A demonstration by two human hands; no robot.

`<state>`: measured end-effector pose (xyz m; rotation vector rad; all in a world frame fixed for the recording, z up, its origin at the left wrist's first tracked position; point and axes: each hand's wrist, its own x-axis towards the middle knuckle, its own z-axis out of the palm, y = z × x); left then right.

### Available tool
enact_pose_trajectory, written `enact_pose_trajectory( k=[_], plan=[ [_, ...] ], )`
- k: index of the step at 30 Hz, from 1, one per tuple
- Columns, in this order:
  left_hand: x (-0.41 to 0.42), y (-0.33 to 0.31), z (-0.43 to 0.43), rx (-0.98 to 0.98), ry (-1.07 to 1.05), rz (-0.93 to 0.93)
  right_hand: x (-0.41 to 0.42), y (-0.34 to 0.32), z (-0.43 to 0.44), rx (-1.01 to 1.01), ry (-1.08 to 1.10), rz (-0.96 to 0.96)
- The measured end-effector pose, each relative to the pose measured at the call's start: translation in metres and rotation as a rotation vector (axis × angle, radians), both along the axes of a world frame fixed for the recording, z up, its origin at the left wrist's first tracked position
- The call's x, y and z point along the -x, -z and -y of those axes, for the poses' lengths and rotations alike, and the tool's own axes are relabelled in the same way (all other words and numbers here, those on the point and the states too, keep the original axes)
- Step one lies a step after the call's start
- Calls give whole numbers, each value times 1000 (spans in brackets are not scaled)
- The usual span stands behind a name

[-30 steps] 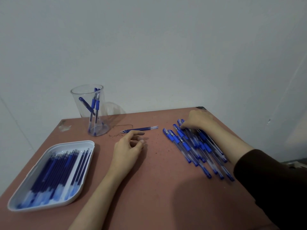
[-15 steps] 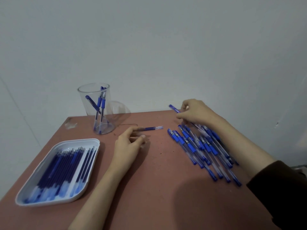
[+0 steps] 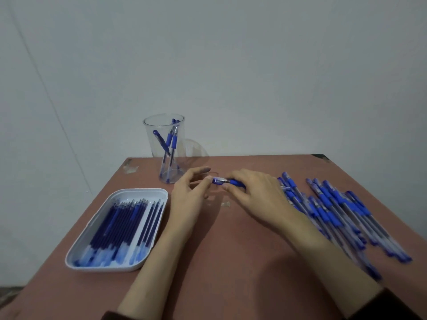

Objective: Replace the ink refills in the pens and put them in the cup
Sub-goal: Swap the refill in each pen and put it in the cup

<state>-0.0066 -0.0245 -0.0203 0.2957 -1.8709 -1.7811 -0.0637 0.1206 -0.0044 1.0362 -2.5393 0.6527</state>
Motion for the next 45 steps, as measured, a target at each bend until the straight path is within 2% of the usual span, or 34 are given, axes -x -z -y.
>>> enact_pose_trajectory(
  k=[7, 15, 18, 20, 22, 25, 30, 32, 34, 37, 38, 41, 45],
  plan=[
    [1, -3, -5, -44, 137, -5, -6, 1, -3, 27, -6, -13],
    [1, -1, -1, 6, 74, -11, -6, 2, -7, -39, 77, 8],
    [2, 3, 2, 131, 15, 63, 3, 1, -14, -57, 209, -26],
    [0, 4, 1, 293, 81, 129, 7, -2, -19, -8, 270, -15],
    [-5, 2, -4, 453, 205, 182, 8, -3, -20, 69, 268, 35],
    [-9, -1, -9, 538, 398, 248, 4, -2, -18, 189, 223, 111],
    [-10, 1, -6, 711, 388, 267, 2, 0, -17, 188, 157, 121],
    [-8, 1, -6, 656, 300, 219, -2, -1, -17, 209, 137, 111],
    [-5, -1, -8, 466, 194, 127, -5, -4, -17, 337, 101, 207],
    [-8, -9, -12, -53, 252, 49, -9, -8, -13, 537, -38, 557],
    [-7, -8, -11, -156, 293, 44, -10, -9, -11, 578, -87, 695],
    [-6, -6, -11, -302, 378, 31, -17, -11, -3, 690, -196, 1028],
    [-8, -16, -9, -444, 462, -7, -20, -10, -2, 776, -336, 1302]
  ],
)
